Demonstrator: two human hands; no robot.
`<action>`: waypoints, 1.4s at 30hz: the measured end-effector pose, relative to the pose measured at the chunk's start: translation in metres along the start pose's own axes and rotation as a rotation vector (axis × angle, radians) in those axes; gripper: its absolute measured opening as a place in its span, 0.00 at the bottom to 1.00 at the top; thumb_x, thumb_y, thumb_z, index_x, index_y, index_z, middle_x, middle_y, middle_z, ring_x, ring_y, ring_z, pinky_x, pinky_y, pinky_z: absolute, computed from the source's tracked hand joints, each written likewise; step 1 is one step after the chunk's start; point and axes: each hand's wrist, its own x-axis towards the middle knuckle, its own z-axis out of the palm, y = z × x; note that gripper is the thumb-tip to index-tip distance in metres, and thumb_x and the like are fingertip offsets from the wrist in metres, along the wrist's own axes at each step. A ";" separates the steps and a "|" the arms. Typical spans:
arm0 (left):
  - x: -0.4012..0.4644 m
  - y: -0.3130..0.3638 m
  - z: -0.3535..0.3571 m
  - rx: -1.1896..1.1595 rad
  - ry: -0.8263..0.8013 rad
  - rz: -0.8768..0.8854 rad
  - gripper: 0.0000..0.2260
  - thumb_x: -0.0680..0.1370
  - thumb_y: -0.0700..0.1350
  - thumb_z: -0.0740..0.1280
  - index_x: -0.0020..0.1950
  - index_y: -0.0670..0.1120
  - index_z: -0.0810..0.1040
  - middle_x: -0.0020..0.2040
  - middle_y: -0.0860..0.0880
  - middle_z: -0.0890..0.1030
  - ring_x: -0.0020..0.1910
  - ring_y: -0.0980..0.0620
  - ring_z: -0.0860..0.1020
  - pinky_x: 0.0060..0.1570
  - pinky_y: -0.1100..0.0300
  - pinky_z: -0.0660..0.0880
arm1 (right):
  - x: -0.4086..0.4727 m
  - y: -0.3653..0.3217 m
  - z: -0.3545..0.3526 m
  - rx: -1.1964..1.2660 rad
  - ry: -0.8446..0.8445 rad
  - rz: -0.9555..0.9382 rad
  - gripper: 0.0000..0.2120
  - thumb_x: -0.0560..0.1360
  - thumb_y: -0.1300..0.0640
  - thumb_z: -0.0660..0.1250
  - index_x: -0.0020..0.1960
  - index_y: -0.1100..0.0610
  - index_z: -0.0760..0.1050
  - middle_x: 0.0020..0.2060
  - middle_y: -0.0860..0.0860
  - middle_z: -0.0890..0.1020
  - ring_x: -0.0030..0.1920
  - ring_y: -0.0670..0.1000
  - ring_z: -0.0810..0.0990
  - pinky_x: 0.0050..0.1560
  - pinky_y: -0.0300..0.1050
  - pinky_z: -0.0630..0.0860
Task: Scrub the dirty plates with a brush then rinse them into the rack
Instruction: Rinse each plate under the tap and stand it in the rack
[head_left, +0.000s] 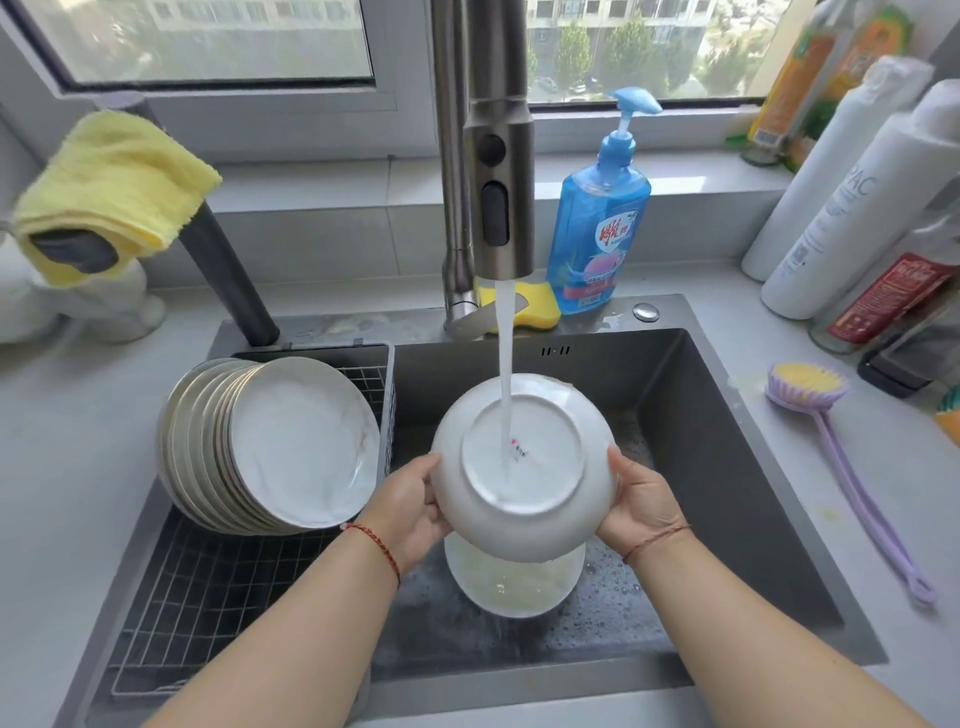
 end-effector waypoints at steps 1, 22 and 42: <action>-0.002 0.003 0.001 -0.011 -0.014 0.023 0.14 0.83 0.46 0.60 0.64 0.39 0.76 0.49 0.42 0.83 0.47 0.46 0.80 0.40 0.51 0.79 | 0.001 0.002 0.000 0.037 0.016 0.002 0.29 0.54 0.61 0.82 0.54 0.64 0.82 0.54 0.63 0.82 0.53 0.62 0.82 0.51 0.66 0.77; -0.026 -0.002 -0.009 0.089 0.018 0.035 0.11 0.84 0.41 0.59 0.63 0.38 0.75 0.58 0.38 0.82 0.55 0.40 0.81 0.42 0.48 0.81 | -0.026 0.023 -0.001 0.142 0.014 0.105 0.37 0.44 0.65 0.85 0.52 0.67 0.82 0.57 0.66 0.80 0.51 0.65 0.82 0.40 0.64 0.80; -0.044 -0.013 0.015 0.088 -0.064 0.045 0.32 0.76 0.64 0.65 0.76 0.53 0.63 0.64 0.41 0.76 0.38 0.45 0.82 0.26 0.58 0.76 | -0.063 0.089 0.049 -1.866 -0.168 -0.636 0.11 0.76 0.51 0.57 0.40 0.58 0.67 0.26 0.49 0.69 0.29 0.54 0.67 0.27 0.37 0.58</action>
